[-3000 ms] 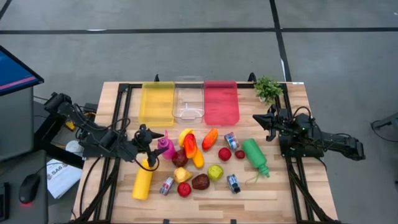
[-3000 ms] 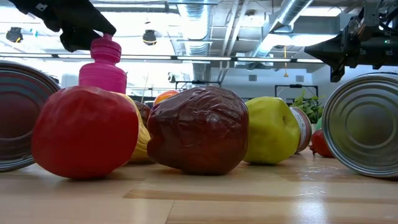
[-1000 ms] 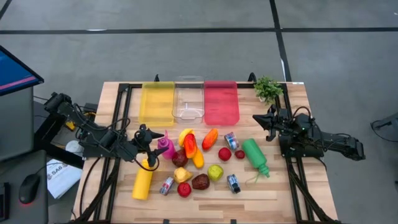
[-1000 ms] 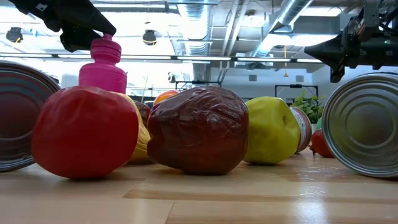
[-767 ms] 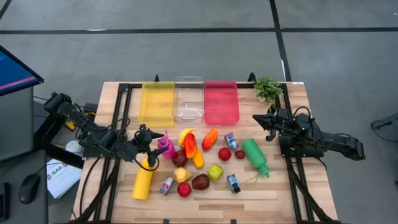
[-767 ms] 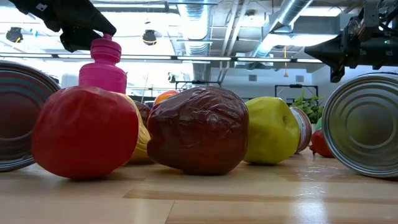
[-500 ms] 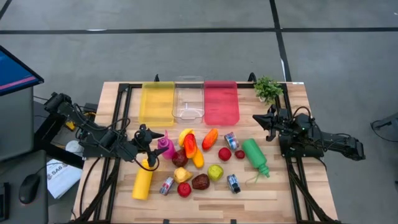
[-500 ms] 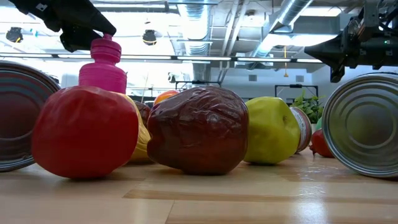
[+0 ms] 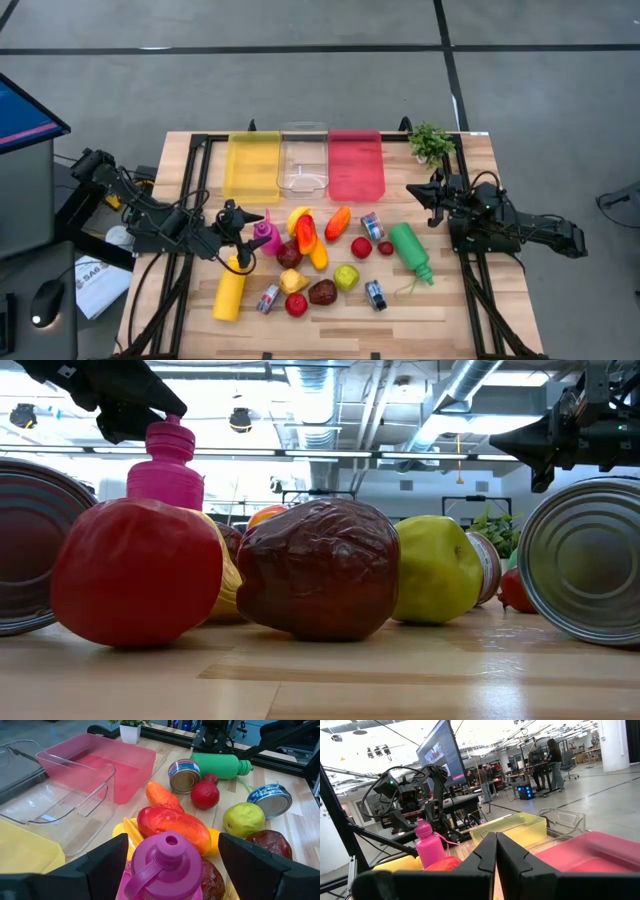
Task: Pick & Place Food Item
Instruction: Put the pink tumbler into the yellow bin
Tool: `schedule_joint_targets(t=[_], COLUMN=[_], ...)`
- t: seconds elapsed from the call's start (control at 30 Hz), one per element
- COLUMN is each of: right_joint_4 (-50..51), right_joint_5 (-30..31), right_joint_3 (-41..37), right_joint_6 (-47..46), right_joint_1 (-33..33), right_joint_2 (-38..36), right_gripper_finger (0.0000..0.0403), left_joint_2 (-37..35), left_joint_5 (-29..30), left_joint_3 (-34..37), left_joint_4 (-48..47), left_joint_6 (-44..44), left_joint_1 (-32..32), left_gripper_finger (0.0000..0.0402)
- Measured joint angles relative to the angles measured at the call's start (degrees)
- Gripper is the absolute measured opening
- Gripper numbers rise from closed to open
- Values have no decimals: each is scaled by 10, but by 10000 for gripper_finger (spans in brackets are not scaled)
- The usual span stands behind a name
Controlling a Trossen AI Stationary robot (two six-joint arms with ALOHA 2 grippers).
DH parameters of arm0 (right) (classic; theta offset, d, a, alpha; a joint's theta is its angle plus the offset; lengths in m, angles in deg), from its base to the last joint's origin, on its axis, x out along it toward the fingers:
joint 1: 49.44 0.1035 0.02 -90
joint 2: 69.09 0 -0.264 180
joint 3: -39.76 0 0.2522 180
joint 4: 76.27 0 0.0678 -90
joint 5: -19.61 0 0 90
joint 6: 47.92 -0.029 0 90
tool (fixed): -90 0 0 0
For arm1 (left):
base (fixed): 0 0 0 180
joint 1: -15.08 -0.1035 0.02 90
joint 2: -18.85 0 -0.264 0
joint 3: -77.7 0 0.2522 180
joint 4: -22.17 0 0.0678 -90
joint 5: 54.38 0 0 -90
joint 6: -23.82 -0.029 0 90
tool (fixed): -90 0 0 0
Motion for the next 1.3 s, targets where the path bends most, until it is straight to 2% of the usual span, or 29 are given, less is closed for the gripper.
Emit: schedule_joint_targets(t=[0.43,0.93,1.3], right_joint_4=[0,0,0], right_joint_5=[0,0,0], right_joint_3=[0,0,0], right_joint_6=[-1,-1,-1], right_joint_1=[0,0,0], right_joint_2=[0,0,0], right_gripper_finger=[6,6,6], left_joint_2=[0,0,0], left_joint_5=[0,0,0], left_joint_3=[0,0,0], left_joint_4=[0,0,0], left_joint_6=[-1,-1,-1], left_joint_1=[0,0,0], left_gripper_finger=[297,208,174])
